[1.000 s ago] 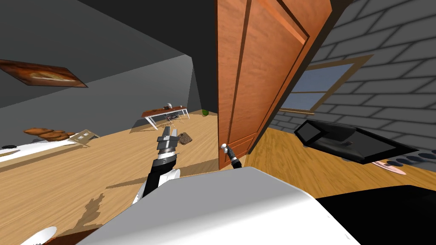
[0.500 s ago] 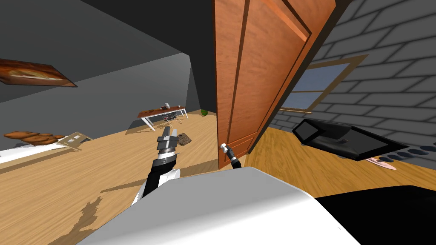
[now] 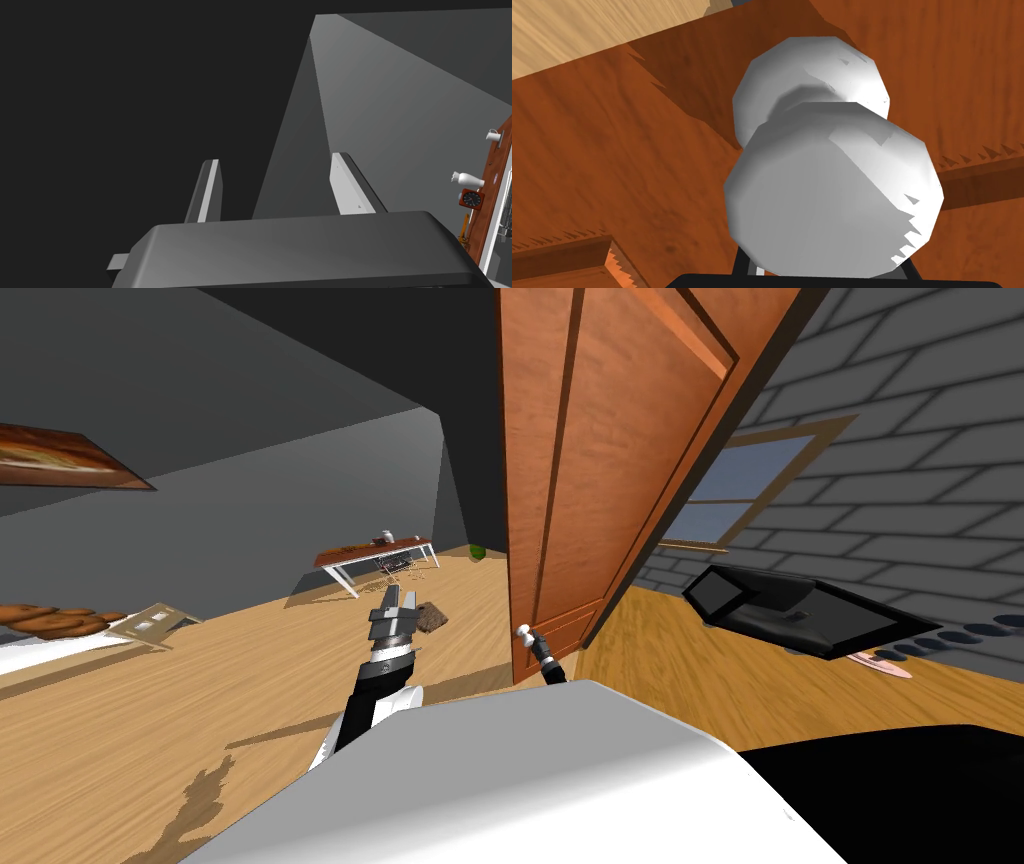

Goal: Push the door open

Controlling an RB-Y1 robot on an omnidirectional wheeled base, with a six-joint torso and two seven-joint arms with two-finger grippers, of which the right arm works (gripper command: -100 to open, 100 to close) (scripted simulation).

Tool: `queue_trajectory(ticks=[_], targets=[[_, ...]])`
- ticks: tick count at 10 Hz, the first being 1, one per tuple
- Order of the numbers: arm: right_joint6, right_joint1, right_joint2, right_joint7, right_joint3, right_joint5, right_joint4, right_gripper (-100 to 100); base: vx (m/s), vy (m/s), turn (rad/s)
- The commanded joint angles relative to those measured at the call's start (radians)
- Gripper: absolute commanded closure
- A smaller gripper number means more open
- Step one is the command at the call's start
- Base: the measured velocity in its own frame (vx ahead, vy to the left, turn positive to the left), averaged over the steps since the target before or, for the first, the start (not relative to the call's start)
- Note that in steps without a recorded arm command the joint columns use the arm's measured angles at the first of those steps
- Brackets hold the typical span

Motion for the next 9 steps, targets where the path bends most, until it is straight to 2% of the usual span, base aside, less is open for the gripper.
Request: queue_trajectory(ticks=[1, 4, 5, 6, 7, 8, 9], targets=[[-0.011, -0.018, 0.007, -0.050, 0.011, -0.018, 0.003, 100, 0.040, 0.017, -0.043], [-0.009, -0.031, 0.010, -0.128, 0.026, -0.050, 0.015, 100, 0.040, 0.034, -0.050], [-0.009, -0.031, 0.010, -0.135, 0.026, -0.050, 0.015, 100, 0.037, 0.020, -0.033], [-0.008, -0.038, 0.012, -0.174, 0.034, -0.067, 0.021, 100, 0.044, 0.022, -0.049], [-0.008, -0.038, 0.012, -0.176, 0.034, -0.067, 0.021, 100, 0.034, 0.021, -0.022], [-0.007, -0.044, 0.013, -0.217, 0.041, -0.082, 0.027, 100, 0.041, 0.021, -0.046], [-0.007, -0.044, 0.013, -0.218, 0.041, -0.082, 0.027, 100, 0.029, 0.017, -0.021]])
